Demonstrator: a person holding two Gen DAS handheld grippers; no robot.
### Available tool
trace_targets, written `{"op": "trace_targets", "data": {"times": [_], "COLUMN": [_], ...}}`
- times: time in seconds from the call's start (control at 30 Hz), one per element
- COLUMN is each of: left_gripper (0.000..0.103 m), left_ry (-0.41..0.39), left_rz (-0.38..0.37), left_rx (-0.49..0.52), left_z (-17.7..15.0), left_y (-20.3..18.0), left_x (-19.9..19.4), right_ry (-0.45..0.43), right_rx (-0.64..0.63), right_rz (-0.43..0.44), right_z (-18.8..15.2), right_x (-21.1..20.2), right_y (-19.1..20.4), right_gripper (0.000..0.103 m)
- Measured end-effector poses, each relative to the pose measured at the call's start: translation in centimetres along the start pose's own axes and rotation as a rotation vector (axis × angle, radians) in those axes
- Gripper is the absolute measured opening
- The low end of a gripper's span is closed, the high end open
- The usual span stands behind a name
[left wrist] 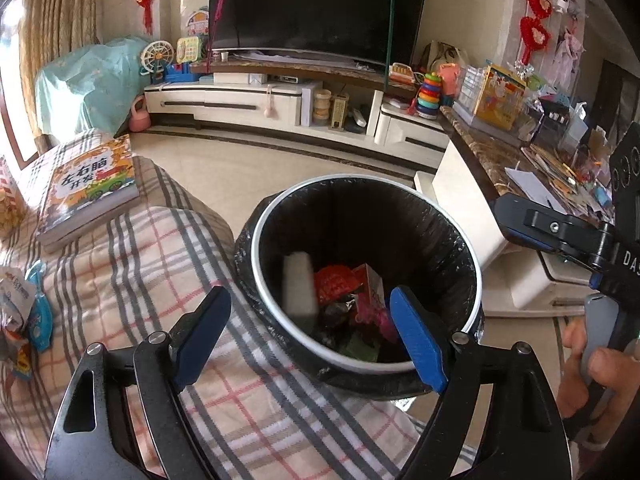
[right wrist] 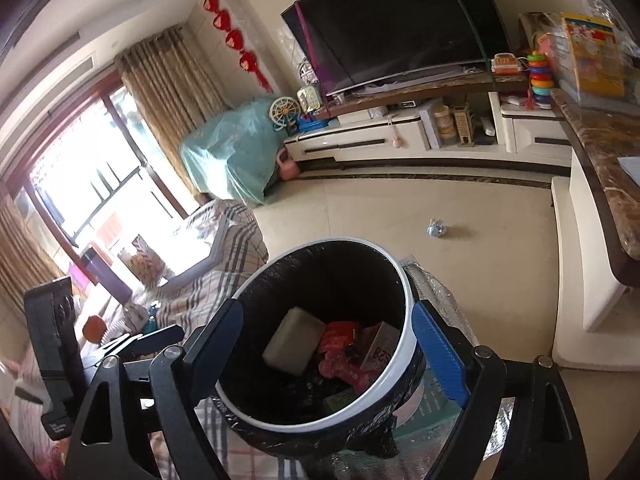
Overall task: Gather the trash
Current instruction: 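Move both open tools back toward the bed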
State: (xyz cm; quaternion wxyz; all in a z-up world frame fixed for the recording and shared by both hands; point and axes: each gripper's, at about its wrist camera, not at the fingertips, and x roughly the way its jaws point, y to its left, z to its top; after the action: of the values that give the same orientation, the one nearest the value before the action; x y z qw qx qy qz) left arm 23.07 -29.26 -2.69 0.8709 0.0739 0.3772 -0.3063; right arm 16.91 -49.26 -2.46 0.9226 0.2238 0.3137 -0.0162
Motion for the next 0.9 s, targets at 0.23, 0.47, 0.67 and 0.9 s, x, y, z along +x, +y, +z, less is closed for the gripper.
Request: {"op": "trace_targets", "data": {"times": [0.23, 0.47, 0.67, 0.9], "left_gripper": [0.084, 0.084, 0.084, 0.084], "left_ry": [0.0, 0.0, -0.021, -0.037], "left_rz": [0.021, 0.098, 0.175, 0.262], "left_rx": [-0.085, -0.211, -0.309, -0.391], "left_z": [-3.0, -7.7, -11.1, -14.4], "left_y": [2.8, 8.0, 12.5, 16.6], "left_x": [-2.1, -5.5, -8.6, -11.4], "right_ry": [0.013, 0.08, 0.132, 0.184], "right_rx": [-0.022, -0.091, -0.137, -0.19], "right_rz": [0.044, 0.116, 0.203, 0.211], "right_z": [-1.6, -4.5, -7.3, -10.0], "right_x": [-0.4, 0.9, 2.9, 5.1], "right_y": [2.5, 7.2, 11.5, 15.9], "right_gripper": [0.094, 0.097, 0.097, 0.097]}}
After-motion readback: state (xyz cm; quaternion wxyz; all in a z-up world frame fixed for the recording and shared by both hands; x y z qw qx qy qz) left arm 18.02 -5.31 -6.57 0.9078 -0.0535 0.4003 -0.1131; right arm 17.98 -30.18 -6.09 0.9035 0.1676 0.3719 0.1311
